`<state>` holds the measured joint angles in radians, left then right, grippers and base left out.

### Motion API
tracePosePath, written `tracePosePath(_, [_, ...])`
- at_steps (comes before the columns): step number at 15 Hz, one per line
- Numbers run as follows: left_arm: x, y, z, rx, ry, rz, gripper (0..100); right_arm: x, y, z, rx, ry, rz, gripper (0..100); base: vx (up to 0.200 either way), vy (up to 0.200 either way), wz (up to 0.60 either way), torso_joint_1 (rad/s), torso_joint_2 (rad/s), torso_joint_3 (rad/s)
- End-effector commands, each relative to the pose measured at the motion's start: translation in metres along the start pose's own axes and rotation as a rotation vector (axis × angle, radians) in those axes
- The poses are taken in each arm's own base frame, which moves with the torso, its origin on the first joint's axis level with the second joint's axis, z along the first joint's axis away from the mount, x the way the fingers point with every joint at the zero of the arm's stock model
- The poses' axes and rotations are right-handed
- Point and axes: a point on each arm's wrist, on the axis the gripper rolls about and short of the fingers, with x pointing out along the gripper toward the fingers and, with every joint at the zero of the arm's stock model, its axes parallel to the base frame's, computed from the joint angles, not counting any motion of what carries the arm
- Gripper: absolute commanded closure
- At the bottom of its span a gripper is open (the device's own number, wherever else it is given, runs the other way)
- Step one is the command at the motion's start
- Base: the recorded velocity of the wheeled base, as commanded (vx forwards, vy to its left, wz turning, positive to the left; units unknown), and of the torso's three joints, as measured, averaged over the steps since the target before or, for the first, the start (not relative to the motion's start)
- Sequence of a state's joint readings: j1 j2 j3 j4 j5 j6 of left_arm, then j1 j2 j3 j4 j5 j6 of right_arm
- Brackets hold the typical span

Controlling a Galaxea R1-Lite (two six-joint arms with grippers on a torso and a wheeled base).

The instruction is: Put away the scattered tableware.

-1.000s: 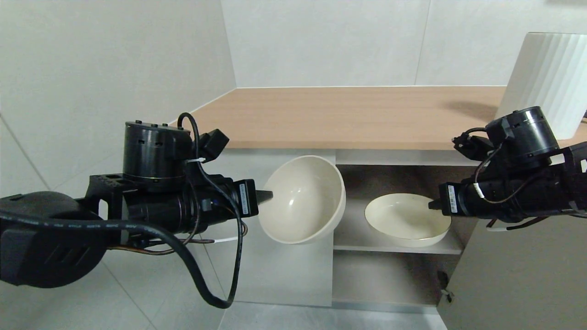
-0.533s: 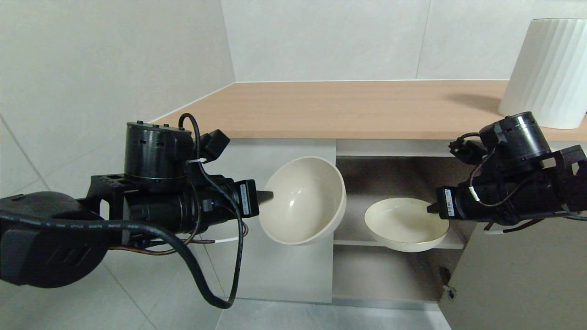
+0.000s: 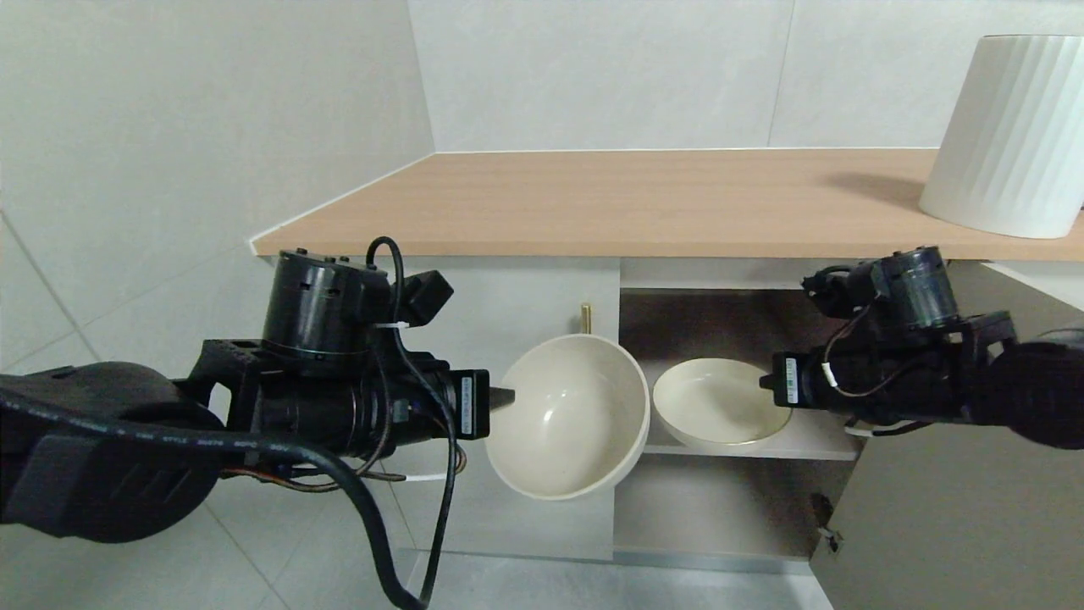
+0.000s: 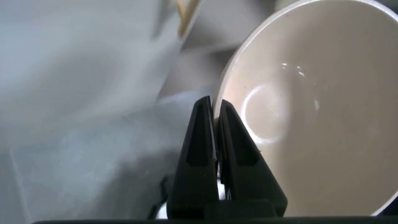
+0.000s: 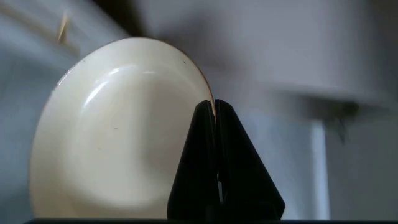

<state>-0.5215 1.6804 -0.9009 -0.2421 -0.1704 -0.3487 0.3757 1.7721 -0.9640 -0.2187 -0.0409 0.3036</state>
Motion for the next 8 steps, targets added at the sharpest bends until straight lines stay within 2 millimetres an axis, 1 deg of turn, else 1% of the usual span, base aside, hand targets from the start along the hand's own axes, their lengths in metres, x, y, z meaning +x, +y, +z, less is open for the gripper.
tracePosePath(1, [0.010,0.000,-0.006,0.002,0.045,0.007,100,0.069,-0.016,-0.056,-0.007,0.049,-0.093,100,0.000,0.000,0.00,0.000,0.00,0.000])
tracePosePath(2, [0.010,0.000,-0.005,0.002,0.042,0.009,100,0.087,-0.020,-0.063,-0.006,0.008,-0.143,100,0.000,0.000,0.00,0.000,0.00,0.000])
tracePosePath(3, [0.010,0.000,-0.004,0.002,0.040,0.011,100,0.097,-0.025,-0.067,-0.001,-0.004,-0.172,100,0.000,0.000,0.00,0.000,0.00,0.000])
tracePosePath(5, [0.010,0.000,-0.004,0.002,0.040,0.011,100,0.099,-0.026,-0.067,0.001,-0.005,-0.176,100,0.000,0.000,0.00,0.000,0.00,0.000])
tracePosePath(6, [0.016,0.002,-0.007,0.000,0.056,0.016,100,0.122,-0.046,-0.064,0.039,-0.020,-0.234,100,0.000,0.000,0.00,0.000,0.00,0.000])
tracePosePath(8, [0.017,0.002,-0.007,-0.001,0.057,0.018,100,0.136,-0.055,-0.063,0.076,-0.032,-0.273,100,0.000,0.000,0.00,0.000,0.00,0.000])
